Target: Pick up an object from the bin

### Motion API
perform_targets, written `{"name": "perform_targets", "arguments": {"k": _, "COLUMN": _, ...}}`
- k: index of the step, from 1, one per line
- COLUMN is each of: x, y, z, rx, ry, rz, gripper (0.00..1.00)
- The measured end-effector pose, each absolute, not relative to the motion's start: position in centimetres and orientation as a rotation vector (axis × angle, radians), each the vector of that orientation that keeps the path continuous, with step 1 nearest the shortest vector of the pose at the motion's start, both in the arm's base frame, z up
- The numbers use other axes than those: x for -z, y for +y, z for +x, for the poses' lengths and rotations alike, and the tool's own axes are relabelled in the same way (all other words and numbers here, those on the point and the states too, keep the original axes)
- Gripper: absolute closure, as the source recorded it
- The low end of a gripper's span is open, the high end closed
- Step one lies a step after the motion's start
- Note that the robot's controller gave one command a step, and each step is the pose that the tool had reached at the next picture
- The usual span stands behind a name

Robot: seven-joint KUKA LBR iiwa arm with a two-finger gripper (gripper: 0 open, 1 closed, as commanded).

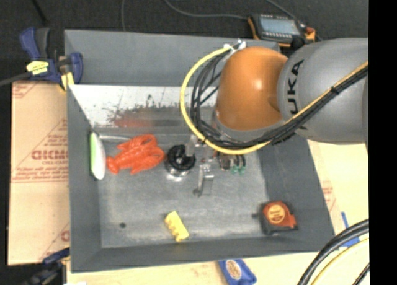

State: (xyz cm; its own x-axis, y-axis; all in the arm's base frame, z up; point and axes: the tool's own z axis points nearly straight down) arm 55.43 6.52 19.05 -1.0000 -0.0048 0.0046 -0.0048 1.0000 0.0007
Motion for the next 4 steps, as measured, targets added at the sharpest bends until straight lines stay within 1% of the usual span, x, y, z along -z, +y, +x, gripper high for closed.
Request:
{"name": "perform_targets", "arguments": {"k": 1, "x": -19.5, "y": 6.5, "z": 55.6, "rx": 0.002, "ry": -3.145, "rz": 0.005, "gripper": 0.00}}
{"name": "perform_targets", "arguments": {"k": 2, "x": -16.4, "y": 7.0, "z": 59.6, "rx": 0.004, "ry": -3.154, "rz": -0.096, "gripper": 0.00}}
{"name": "perform_targets", "arguments": {"k": 3, "x": -10.9, "y": 7.2, "z": 60.1, "rx": 0.000, "ry": -3.148, "rz": 0.001, "gripper": 0.00}}
{"name": "perform_targets", "arguments": {"k": 4, "x": -10.4, "y": 5.8, "z": 62.9, "rx": 0.002, "ry": -3.141, "rz": 0.055, "gripper": 0.00}}
